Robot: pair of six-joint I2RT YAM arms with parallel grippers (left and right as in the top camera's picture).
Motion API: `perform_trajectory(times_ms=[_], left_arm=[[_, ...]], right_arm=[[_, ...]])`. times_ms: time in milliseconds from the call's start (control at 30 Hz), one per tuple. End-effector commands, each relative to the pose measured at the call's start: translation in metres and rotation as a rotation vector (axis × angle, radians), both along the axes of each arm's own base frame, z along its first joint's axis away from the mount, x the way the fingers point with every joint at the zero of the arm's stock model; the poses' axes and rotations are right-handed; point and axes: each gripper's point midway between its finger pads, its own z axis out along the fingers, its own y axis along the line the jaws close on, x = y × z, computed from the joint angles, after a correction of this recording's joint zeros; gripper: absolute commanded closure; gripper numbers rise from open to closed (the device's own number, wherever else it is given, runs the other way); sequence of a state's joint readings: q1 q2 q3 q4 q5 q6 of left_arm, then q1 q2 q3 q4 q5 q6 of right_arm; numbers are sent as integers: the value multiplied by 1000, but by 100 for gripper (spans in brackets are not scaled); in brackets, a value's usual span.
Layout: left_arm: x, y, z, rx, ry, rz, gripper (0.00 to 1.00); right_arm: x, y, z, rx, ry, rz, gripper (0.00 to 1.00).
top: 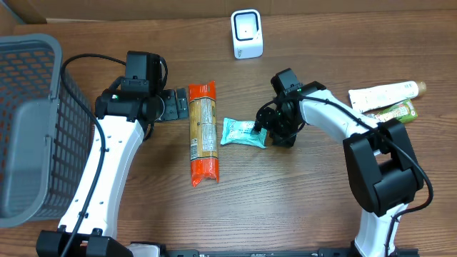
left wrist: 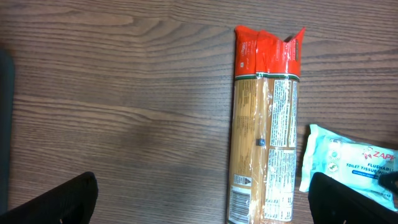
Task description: Scan the item barcode
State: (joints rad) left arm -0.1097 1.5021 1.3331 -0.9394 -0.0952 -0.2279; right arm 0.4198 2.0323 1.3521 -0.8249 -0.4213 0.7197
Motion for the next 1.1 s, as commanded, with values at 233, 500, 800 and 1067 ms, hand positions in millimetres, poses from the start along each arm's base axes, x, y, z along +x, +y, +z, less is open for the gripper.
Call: perform_trajectory(times_ms=[233, 500, 800, 1067], left_arm=[[1, 1, 1, 18, -4, -18, 1], [1, 1, 1, 18, -4, -18, 1], [1, 1, 1, 18, -4, -18, 0], [1, 1, 1, 18, -4, -18, 0]], right_arm=[[-4, 9, -18, -48, 64, -123, 31], [-3, 8, -20, -57, 58, -123, 96], [9, 26, 0, 68, -45, 38, 96], [13, 15, 12, -13, -108, 56, 53]])
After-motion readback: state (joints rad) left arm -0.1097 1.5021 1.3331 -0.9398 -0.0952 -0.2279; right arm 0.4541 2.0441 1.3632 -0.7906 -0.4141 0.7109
